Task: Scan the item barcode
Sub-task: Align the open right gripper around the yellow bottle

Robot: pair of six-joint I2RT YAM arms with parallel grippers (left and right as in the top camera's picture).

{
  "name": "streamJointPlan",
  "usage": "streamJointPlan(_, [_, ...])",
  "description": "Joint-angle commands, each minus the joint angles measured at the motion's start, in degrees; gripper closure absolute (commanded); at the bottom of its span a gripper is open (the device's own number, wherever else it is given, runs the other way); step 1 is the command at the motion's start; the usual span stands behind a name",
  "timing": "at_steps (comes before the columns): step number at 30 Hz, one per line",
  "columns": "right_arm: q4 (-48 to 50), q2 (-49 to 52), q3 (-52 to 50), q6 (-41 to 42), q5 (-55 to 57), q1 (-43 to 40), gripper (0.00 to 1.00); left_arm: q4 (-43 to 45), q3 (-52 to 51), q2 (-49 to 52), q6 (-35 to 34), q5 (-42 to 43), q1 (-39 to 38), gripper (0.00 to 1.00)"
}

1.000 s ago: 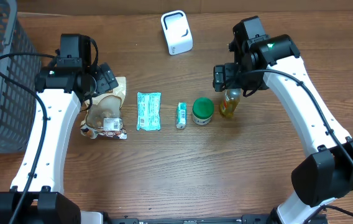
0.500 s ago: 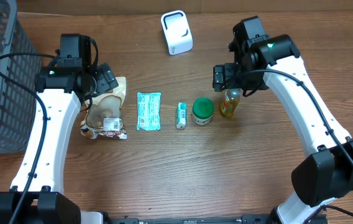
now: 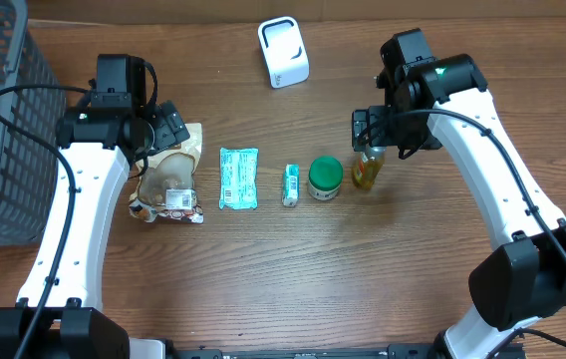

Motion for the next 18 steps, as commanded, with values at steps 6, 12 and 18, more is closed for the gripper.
streamJointPlan(6, [0.07, 0.00, -0.20, 1.68, 1.07, -0.17, 0.00, 0.00, 0.55, 0.15, 0.39, 0.46, 0.20, 0.00])
streamJointPlan(12, [-0.37, 0.00, -0.20, 1.66, 1.07, -0.17, 0.00, 0.00, 0.55, 0.15, 0.39, 0.46, 0.20, 0.00])
streamJointPlan(18, [-0.35, 0.00, -0.20, 1.66, 1.09, -0.17, 0.00, 0.00, 0.55, 0.15, 0.39, 0.46, 0.20, 0.01])
